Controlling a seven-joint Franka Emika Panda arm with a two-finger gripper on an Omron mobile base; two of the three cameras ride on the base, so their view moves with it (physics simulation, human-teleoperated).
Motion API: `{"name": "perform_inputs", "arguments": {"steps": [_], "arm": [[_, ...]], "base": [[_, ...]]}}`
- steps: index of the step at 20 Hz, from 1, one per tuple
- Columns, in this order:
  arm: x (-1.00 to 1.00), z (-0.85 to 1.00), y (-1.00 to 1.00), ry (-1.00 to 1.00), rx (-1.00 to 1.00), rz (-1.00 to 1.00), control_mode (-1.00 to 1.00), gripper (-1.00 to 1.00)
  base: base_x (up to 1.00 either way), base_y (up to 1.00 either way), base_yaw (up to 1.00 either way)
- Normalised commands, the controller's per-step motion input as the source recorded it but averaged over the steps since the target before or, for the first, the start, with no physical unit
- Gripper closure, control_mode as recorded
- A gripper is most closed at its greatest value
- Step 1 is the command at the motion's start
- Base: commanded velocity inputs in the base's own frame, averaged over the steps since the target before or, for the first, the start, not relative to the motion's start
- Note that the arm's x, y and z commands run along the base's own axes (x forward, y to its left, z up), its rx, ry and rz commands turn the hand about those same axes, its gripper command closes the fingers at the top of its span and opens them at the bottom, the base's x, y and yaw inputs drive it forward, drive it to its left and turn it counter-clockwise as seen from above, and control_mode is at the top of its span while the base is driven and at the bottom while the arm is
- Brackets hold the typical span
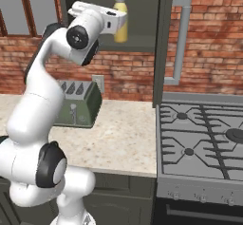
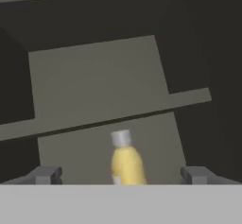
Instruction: Sort all alcoholic drinks to one cabinet, and non-alcoholic drinks to the other.
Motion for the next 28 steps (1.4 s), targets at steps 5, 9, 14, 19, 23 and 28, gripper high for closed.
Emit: {"name": "perform_inputs", "arguments": {"steps": [5, 9, 14, 19, 23, 28], "arm": [[-1.00, 0.22, 0.29, 0.15, -0.01, 0.00, -1.00, -1.00], [-1.00, 0.21, 0.23, 0.18, 0.00, 0.00, -1.00, -1.00], [-1.00, 0.08, 0.08, 0.21, 0.00, 0.00, -1.00, -1.00], [-0.99, 0.00, 0.00, 0.27, 0.00, 0.00, -1.00, -1.00], [-0.78, -0.28, 0.00, 0.31, 0.00, 0.00, -1.00, -1.00], [-0.38, -0.54, 0.00, 0.23, 0.00, 0.00, -1.00, -1.00]], "base": [[0.00, 0.00, 0.00], [0.00, 0.00, 0.00], [0.00, 0.00, 0.00], [0.00, 0.00, 0.00], [0.00, 0.00, 0.00], [0.00, 0.00, 0.00]]}}
